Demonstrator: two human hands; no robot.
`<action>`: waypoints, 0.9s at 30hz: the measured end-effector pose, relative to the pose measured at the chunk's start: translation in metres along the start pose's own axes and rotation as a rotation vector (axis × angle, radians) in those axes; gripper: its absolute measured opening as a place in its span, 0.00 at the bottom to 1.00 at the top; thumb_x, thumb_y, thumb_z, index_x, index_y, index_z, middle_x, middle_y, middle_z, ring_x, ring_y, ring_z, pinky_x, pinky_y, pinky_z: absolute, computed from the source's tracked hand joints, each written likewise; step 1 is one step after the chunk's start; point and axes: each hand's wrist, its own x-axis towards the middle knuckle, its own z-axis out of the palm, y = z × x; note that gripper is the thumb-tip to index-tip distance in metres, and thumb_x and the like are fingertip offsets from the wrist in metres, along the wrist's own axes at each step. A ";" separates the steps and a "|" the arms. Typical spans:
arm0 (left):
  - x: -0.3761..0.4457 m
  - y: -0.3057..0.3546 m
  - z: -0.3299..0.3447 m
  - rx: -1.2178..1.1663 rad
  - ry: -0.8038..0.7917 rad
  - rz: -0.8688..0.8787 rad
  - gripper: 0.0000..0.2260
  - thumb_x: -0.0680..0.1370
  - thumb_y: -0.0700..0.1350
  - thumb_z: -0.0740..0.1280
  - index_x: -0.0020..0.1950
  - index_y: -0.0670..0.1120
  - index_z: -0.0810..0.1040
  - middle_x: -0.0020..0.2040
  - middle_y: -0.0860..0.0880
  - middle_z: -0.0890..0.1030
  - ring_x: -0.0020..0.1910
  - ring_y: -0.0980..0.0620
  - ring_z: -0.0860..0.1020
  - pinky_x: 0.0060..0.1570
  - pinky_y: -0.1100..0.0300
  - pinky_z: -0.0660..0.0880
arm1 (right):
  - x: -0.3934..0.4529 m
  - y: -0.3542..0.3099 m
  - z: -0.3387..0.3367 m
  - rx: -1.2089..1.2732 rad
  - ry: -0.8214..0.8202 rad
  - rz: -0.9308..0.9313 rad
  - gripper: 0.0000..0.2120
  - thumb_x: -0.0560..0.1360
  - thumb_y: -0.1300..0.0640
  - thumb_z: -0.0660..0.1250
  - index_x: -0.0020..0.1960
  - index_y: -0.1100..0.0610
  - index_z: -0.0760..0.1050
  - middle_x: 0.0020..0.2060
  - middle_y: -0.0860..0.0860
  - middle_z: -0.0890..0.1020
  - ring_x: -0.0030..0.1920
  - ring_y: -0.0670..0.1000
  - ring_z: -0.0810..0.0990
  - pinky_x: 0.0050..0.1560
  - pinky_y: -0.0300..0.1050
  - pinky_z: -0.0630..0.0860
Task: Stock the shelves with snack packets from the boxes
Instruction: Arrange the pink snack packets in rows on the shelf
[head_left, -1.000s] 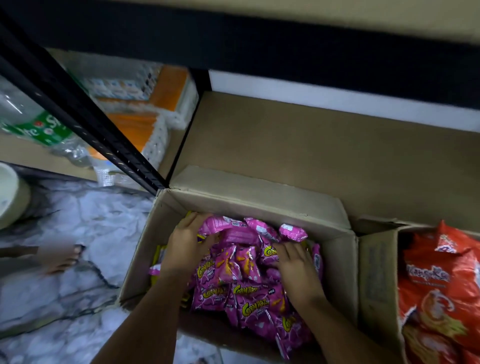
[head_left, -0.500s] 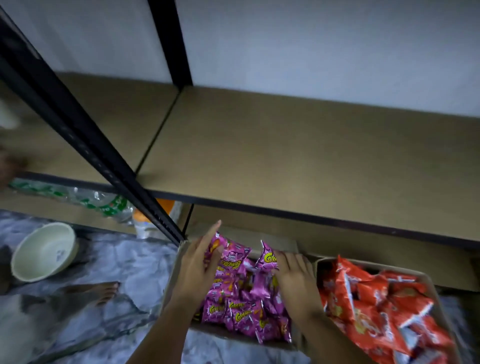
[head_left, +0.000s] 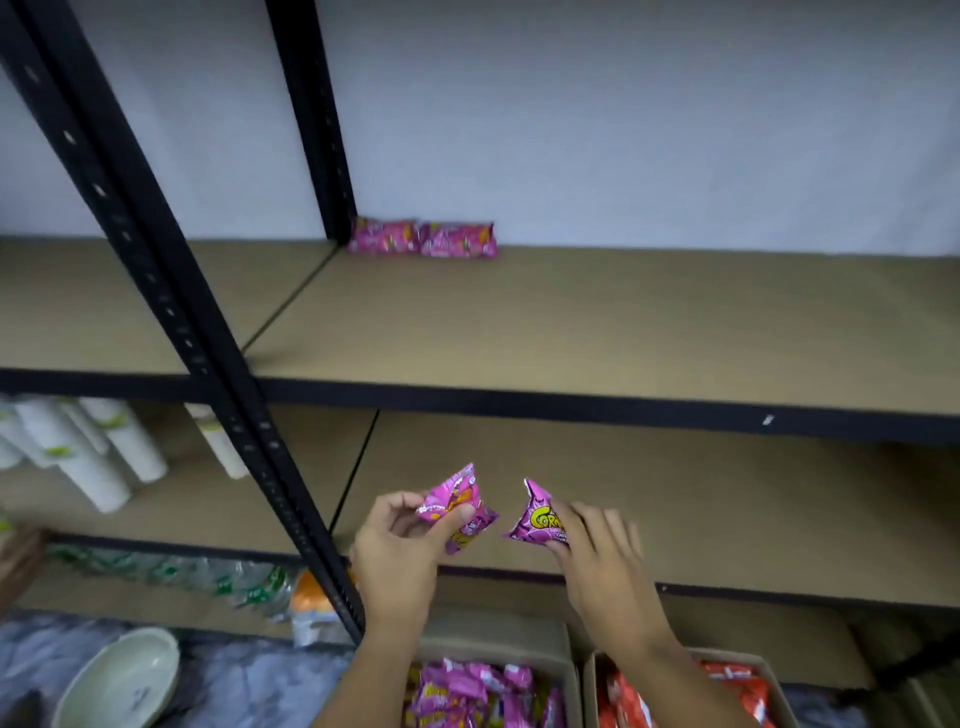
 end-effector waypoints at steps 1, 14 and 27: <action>0.002 0.019 0.003 -0.027 -0.005 0.040 0.18 0.62 0.37 0.83 0.47 0.39 0.80 0.41 0.46 0.86 0.41 0.52 0.84 0.40 0.67 0.78 | 0.011 0.000 -0.013 -0.001 0.037 -0.017 0.19 0.79 0.49 0.58 0.65 0.57 0.75 0.54 0.50 0.77 0.51 0.52 0.72 0.54 0.47 0.67; 0.038 0.141 0.036 0.502 -0.133 0.591 0.12 0.81 0.49 0.66 0.63 0.61 0.79 0.56 0.71 0.76 0.60 0.62 0.71 0.68 0.44 0.63 | 0.109 0.015 -0.114 -0.044 0.216 -0.042 0.17 0.80 0.52 0.59 0.66 0.54 0.74 0.56 0.48 0.76 0.52 0.52 0.73 0.57 0.47 0.67; 0.092 0.147 0.072 0.798 -0.084 0.652 0.14 0.82 0.45 0.66 0.61 0.64 0.81 0.55 0.67 0.76 0.58 0.59 0.68 0.73 0.41 0.49 | 0.172 0.051 -0.099 -0.015 0.249 -0.075 0.20 0.73 0.58 0.74 0.64 0.54 0.76 0.52 0.49 0.77 0.51 0.54 0.73 0.54 0.54 0.75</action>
